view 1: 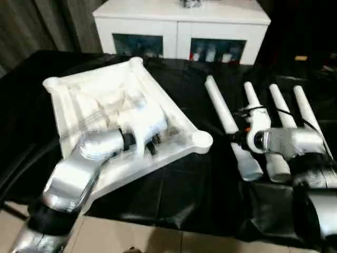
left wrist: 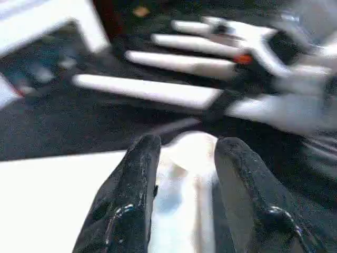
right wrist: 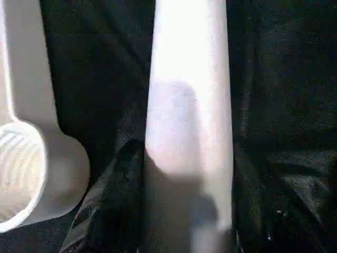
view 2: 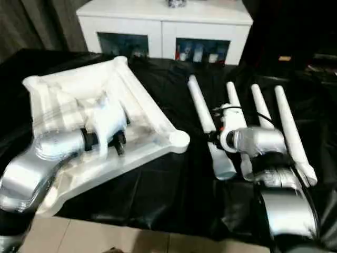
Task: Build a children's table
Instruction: Pick table leg
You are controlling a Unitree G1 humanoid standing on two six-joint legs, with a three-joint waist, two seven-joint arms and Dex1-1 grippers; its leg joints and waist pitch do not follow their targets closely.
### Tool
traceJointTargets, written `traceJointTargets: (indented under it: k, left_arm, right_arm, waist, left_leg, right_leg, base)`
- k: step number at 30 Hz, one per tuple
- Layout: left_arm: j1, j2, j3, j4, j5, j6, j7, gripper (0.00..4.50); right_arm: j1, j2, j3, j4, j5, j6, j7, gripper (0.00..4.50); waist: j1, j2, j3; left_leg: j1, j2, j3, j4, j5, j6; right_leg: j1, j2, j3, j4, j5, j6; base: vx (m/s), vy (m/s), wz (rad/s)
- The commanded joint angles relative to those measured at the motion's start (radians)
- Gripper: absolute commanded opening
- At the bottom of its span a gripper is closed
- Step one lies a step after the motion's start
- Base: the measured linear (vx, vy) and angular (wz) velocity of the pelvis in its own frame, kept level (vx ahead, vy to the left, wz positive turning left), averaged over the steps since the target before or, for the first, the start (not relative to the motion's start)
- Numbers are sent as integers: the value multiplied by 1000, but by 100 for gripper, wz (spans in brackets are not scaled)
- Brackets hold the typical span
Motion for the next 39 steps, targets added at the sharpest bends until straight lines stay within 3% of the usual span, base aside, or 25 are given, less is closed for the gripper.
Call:
traceJointTargets:
  k: [1, 2, 3, 6, 7, 9, 10, 11, 15, 16, 20, 22, 24, 28, 31, 34, 39]
  left_arm:
    - [-37, -44, 68, 37, -16, 17, 79, 227]
    - [-71, -94, 130, 57, -73, 90, 113, 234]
    - [-119, -182, 230, 69, -177, 185, 169, 239]
    - [-161, -265, 309, 78, -286, 268, 207, 278]
    - [-177, -290, 325, 89, -316, 292, 216, 278]
    - [-216, -352, 355, 123, -384, 338, 235, 287]
    - [-228, -369, 361, 134, -401, 349, 239, 300]
    - [-239, -390, 366, 145, -422, 358, 242, 321]
    - [-271, -445, 395, 151, -460, 421, 255, 333]
    - [-285, -467, 413, 151, -497, 448, 269, 363]
    - [-310, -503, 446, 146, -580, 491, 304, 369]
    - [-313, -511, 449, 144, -600, 500, 309, 410]
    - [-313, -513, 443, 143, -599, 508, 312, 408]
    - [-300, -500, 396, 154, -530, 498, 330, 450]
    - [-295, -469, 349, 169, -476, 469, 381, 450]
    - [-292, -467, 349, 171, -471, 465, 399, 450]
    - [-301, -466, 395, 184, -452, 465, 457, 402]
  right_arm:
    - [17, -4, -60, -133, 63, -18, 24, 181]
    - [28, -2, -99, -196, 111, 21, 45, 181]
    - [46, 5, -167, -300, 212, 94, 101, 181]
    - [90, 10, -200, -428, 324, 144, 197, 181]
    - [123, 9, -195, -487, 361, 134, 246, 181]
    - [197, 12, -193, -605, 453, 137, 327, 180]
    - [214, 13, -193, -628, 475, 140, 344, 180]
    - [227, 13, -194, -649, 494, 148, 356, 180]
    - [255, 18, -204, -724, 541, 184, 373, 180]
    - [261, 19, -205, -757, 562, 205, 380, 180]
    - [281, 15, -192, -815, 603, 221, 381, 180]
    - [291, 7, -171, -835, 607, 219, 387, 180]
    - [298, 2, -155, -850, 603, 212, 388, 180]
    - [296, -10, -62, -897, 488, 140, 335, 180]
    - [295, -22, 37, -940, 380, 61, 281, 180]
    - [294, -13, 63, -950, 346, 30, 251, 180]
    - [289, 14, 109, -947, 277, -31, 184, 180]
  waist:
    - [4, -17, -71]
    - [3, -18, -70]
    - [4, -20, -72]
    - [13, -24, -73]
    - [15, -31, -72]
    - [27, -25, -71]
    - [30, -31, -70]
    - [34, -30, -70]
    - [38, -34, -68]
    - [37, -35, -66]
    - [40, -36, -66]
    - [40, -38, -66]
    - [39, -37, -65]
    - [37, -34, -64]
    - [36, -32, -64]
    - [32, -31, -64]
    - [28, -32, -67]
  left_leg:
    - [5, 63, -19, -65, 2, 47]
    - [4, 62, -18, -65, 5, 52]
    - [6, 60, -15, -62, 14, 58]
    - [-4, 59, -21, -59, 43, 113]
    - [-1, 60, -17, -56, 32, 128]
    - [1, 64, -17, -55, 41, 146]
    - [2, 65, -16, -55, 40, 151]
    - [3, 66, -17, -56, 43, 151]
    - [3, 69, -20, -58, 52, 136]
    - [3, 67, -18, -59, 41, 126]
    - [1, 66, -21, -59, 40, 114]
    - [-1, 64, -21, -58, 57, 117]
    - [-1, 64, -22, -59, 60, 118]
    - [0, 67, -24, -60, 65, 105]
    - [1, 67, -25, -61, 56, 90]
    - [0, 66, -24, -62, 48, 79]
    - [-2, 64, -24, -60, 62, 88]
  right_leg:
    - [59, -83, 48, -52, 86, -290]
    - [60, -82, 49, -54, 94, -291]
    - [64, -82, 53, -50, 129, -304]
    - [65, -86, 46, -49, 141, -321]
    - [62, -86, 48, -53, 123, -321]
    - [58, -87, 47, -56, 99, -312]
    - [56, -85, 46, -60, 75, -306]
    - [54, -85, 46, -61, 62, -303]
    - [48, -86, 45, -65, 8, -290]
    - [50, -86, 46, -67, -11, -284]
    - [51, -88, 47, -69, -23, -270]
    - [52, -86, 46, -68, -4, -265]
    - [51, -86, 46, -70, -6, -257]
    - [48, -86, 47, -71, -17, -234]
    - [48, -85, 48, -71, -20, -226]
    - [50, -86, 49, -69, -3, -229]
    - [52, -85, 49, -63, 55, -247]
  base:
    - [0, 0, 0]
    - [0, 0, 0]
    - [0, 0, 0]
    - [0, 0, 0]
    - [0, 0, 0]
    - [0, 0, 0]
    - [0, 0, 0]
    - [0, 0, 0]
    - [0, 0, 0]
    - [0, 0, 0]
    - [0, 0, 0]
    - [0, 0, 0]
    - [0, 0, 0]
    - [0, 0, 0]
    - [0, 0, 0]
    - [0, 0, 0]
    - [0, 0, 0]
